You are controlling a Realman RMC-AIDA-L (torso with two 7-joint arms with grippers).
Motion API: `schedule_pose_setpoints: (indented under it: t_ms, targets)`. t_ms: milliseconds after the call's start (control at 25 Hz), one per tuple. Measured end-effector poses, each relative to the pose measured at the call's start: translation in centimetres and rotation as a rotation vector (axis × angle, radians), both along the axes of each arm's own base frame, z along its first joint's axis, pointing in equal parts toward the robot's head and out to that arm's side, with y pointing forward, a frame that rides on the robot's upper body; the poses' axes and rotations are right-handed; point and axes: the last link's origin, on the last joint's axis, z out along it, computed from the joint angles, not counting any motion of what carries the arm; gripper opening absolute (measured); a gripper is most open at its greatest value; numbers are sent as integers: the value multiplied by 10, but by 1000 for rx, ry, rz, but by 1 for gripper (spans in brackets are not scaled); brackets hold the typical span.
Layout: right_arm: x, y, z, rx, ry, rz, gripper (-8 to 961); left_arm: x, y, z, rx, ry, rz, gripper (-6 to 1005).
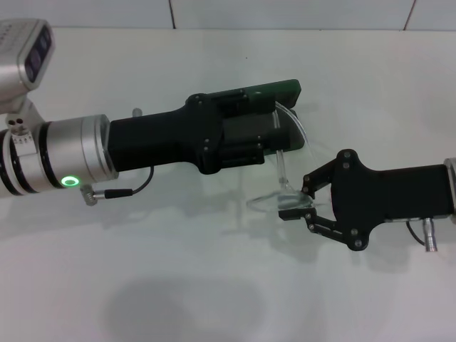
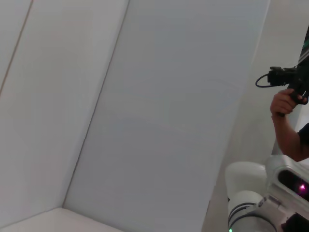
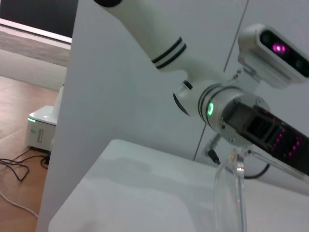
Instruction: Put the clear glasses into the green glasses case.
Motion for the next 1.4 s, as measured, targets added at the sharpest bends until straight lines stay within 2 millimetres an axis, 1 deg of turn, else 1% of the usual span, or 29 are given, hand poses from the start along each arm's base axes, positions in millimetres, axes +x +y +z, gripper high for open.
schedule_pose_setpoints:
  t_ms: [240,520,680,920,1040,1160,1320,1400]
  targets:
    - [1,-7,-1,69,55,97,124,3,-1,-3,-59,23,2,713]
    - [4,-13,-1,130,115,168,116,7,-2,-6,-123,58,-6,712]
    - [6,-15,-1,149,130,188,116,9,-4,-10,-148,78,-13,712]
    - [6,-16,-1,147,136,192,117,10,-3,-9,-152,79,-11,712]
    - [9,-18,0,145,133,188,117,10,-1,-6,-135,60,-1,712]
    - [12,-23,2,135,136,188,117,6,4,3,-97,32,27,712]
    - [15,-30,5,114,154,194,117,-4,7,14,-29,17,47,712]
    - [14,-33,6,97,167,203,117,-10,7,17,10,24,46,712]
